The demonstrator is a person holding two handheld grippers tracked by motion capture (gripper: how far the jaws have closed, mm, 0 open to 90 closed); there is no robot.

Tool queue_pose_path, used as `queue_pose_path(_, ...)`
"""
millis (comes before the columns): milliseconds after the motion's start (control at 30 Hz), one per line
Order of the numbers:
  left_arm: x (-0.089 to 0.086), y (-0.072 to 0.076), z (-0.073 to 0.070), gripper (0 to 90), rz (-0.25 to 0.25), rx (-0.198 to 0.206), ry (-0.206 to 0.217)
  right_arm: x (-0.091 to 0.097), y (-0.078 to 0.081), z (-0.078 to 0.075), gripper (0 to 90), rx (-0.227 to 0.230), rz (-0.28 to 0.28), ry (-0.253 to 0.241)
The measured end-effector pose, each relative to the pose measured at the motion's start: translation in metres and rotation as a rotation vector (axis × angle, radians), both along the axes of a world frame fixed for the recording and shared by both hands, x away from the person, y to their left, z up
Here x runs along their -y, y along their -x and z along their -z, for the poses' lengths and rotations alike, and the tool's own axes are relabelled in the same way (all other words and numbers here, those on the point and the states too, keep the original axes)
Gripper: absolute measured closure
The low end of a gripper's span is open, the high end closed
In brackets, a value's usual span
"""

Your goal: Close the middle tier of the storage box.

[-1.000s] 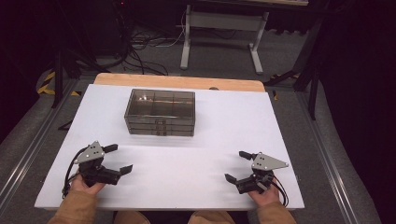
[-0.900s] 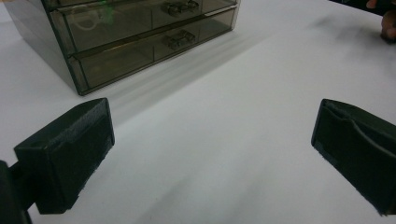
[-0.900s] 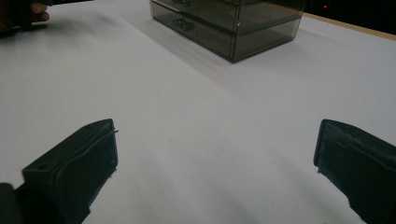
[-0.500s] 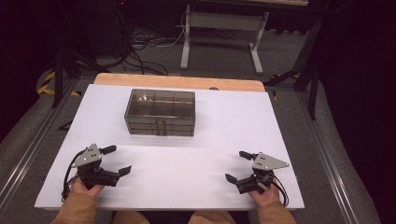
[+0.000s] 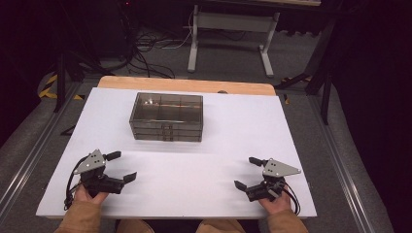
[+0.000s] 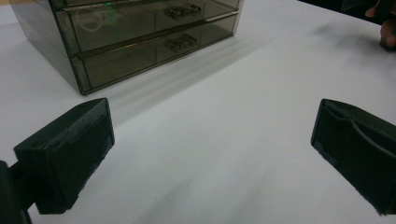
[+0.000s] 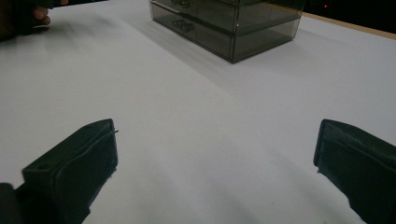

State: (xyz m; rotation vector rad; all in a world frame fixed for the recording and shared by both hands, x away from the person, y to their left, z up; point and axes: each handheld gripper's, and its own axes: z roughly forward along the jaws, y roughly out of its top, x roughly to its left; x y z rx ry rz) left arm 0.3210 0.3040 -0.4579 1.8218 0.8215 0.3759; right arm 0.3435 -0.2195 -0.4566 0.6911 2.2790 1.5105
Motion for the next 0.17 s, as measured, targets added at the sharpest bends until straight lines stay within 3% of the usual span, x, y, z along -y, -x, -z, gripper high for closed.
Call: queue_pose_path(167,0.0003,0.0005,0.0000,0.2,-0.001,0.004,0.003,0.0002,-0.0001,0.0000,0.0,-0.001,-0.002,-0.003)
